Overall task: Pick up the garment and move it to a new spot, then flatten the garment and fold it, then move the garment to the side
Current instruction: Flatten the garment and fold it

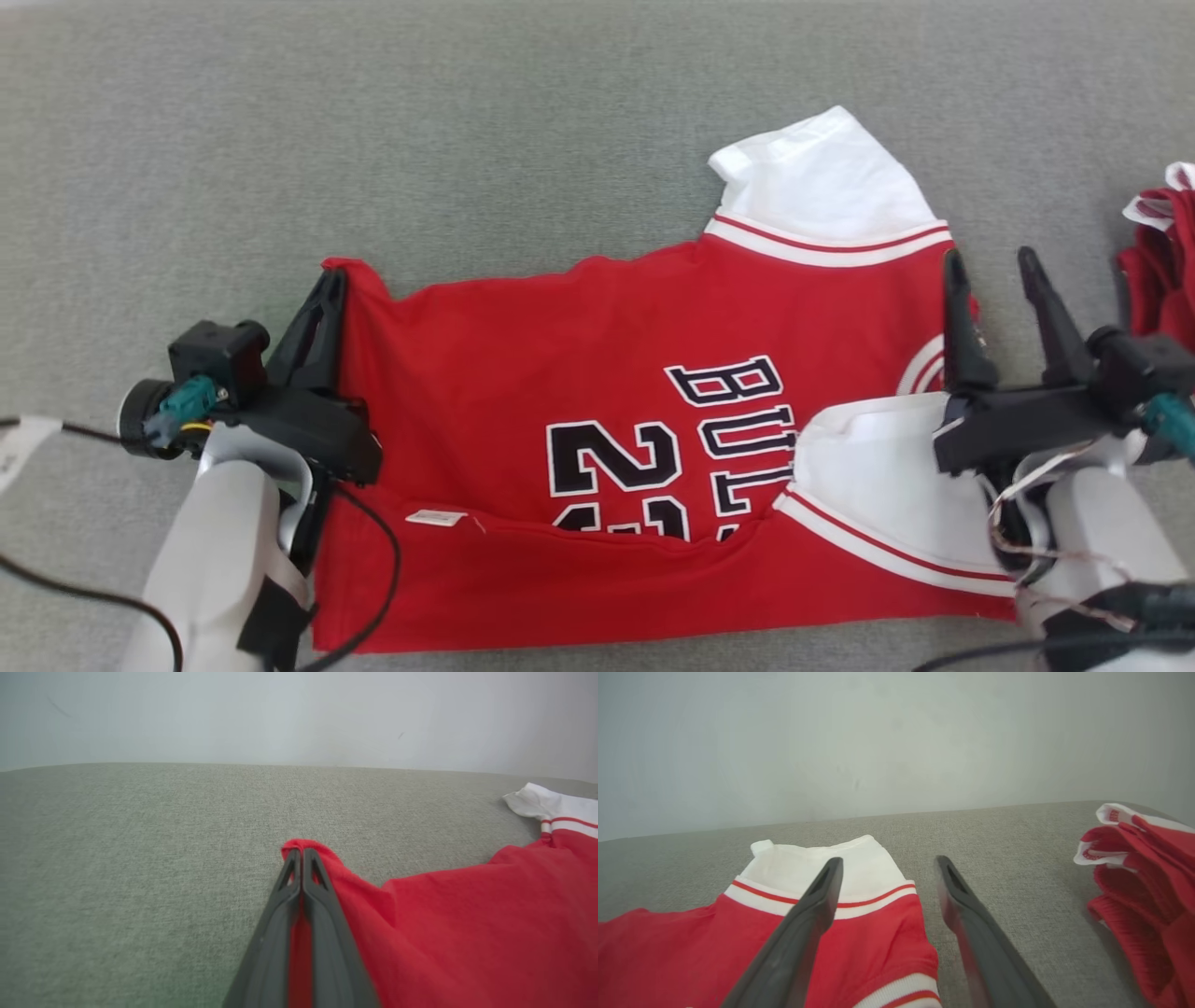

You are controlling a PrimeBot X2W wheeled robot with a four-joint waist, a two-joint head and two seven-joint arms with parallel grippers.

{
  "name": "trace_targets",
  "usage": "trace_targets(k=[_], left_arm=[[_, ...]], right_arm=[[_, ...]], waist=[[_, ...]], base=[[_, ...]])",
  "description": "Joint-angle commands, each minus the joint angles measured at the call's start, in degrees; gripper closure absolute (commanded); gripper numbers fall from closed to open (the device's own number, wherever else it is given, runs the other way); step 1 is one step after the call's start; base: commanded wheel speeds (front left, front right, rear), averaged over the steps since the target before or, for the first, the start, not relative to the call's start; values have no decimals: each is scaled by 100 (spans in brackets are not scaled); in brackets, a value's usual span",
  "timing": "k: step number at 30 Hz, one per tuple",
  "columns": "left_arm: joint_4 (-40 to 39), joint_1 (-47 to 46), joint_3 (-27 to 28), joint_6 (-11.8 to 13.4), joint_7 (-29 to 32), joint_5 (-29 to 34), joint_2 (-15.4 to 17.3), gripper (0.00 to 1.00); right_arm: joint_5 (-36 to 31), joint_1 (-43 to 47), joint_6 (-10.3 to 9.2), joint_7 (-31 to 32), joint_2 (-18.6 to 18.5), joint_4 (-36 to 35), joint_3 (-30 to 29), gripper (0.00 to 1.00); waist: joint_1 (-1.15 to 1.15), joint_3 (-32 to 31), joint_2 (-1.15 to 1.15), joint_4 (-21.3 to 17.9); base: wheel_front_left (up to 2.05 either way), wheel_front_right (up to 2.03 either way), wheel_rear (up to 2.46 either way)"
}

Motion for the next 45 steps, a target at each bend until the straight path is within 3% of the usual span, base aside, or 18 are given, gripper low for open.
trace_targets(k=[1,7,19,25,26,30,31,33,45], left_arm=[[-90,164,-1,-10,-6,-24,-12,100],[-648,496,-140,-25,-6,-21,-79,100],[-1314,555,-677,14,-6,-372,-140,100],[-1418,340,-1051,107,-6,-522,-139,100],[-1501,247,-1188,166,-6,-610,-139,100],[-1539,193,-1283,242,-6,-674,-139,100],[-1540,184,-1294,253,-6,-680,-139,100],[-1526,169,-1290,251,-6,-667,-138,100],[-1372,305,-941,200,-6,-447,-139,100]], right_arm=[[84,-124,-6,1,-96,103,45,0],[595,-1103,-6,241,-663,1067,537,0],[1383,-2917,-7,1667,-1370,2472,1751,0],[1621,-3463,-6,2008,-1567,3107,1943,0],[1627,-3708,-6,2205,-1656,3356,2233,0],[1765,-3767,-2,2348,-1518,3611,2521,0],[1801,-3761,-2,2307,-1497,3635,2562,13],[1909,-3770,-2,2164,-1470,3656,2714,100],[2427,-3852,-6,1239,-1583,3531,2929,100]], waist=[[0,-4,0,67],[0,32,0,316],[0,332,0,834],[0,636,0,1093],[0,818,0,1198],[0,923,0,1220],[0,928,0,1215],[0,907,0,1182],[0,602,0,879]], base=[[0,0,0],[0,0,0],[0,0,0],[0,0,0],[0,0,0],[0,0,0],[0,0,0],[0,0,0],[0,0,0]])
